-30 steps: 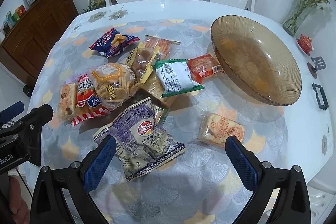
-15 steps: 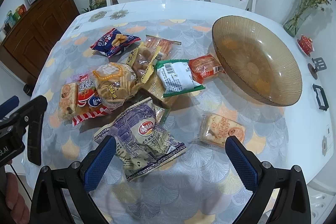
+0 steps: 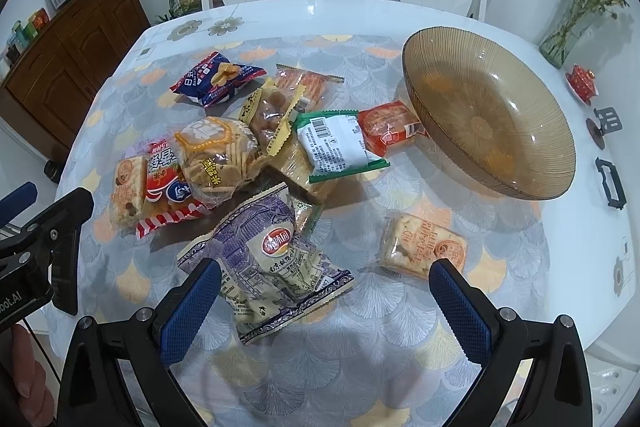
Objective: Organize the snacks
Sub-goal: 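Move both tools over the snack pile toward the packages, then grasp the cake pack with the left tool while the right grasps the purple bag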
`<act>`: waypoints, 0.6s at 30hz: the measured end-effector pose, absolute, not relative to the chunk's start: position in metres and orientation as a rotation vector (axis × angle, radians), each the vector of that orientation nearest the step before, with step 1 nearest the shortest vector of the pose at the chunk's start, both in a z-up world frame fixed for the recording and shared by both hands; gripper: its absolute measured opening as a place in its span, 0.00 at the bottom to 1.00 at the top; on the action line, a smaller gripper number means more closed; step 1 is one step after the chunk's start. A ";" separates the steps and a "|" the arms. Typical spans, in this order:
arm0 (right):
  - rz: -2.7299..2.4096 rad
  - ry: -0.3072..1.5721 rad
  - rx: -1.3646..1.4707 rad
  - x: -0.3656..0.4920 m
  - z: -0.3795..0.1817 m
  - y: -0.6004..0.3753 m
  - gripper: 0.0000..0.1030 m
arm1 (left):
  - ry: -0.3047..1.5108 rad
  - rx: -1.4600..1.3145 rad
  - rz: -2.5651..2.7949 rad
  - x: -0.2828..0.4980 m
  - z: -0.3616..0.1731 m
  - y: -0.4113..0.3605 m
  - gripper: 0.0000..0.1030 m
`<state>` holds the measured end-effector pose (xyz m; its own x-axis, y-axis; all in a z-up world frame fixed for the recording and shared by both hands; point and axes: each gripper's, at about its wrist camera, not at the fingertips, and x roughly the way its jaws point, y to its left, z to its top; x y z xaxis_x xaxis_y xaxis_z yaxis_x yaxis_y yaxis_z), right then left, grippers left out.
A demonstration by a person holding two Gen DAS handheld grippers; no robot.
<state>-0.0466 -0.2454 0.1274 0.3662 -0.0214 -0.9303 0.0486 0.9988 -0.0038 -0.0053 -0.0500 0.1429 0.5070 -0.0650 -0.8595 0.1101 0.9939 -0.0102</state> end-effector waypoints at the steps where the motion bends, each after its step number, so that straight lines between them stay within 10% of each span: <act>1: -0.045 1.195 0.025 -0.046 0.127 -0.245 1.00 | 1.038 0.043 -0.101 -0.005 0.142 -0.049 0.99; 18: -0.025 1.217 0.064 -0.044 0.120 -0.253 1.00 | 1.131 -0.115 -0.106 0.015 0.120 0.017 0.95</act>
<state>-0.0440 -0.2528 0.1199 0.3462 0.0156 -0.9380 0.0535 0.9979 0.0364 0.0146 0.0165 0.1196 0.4219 -0.1432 -0.8952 0.0262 0.9890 -0.1458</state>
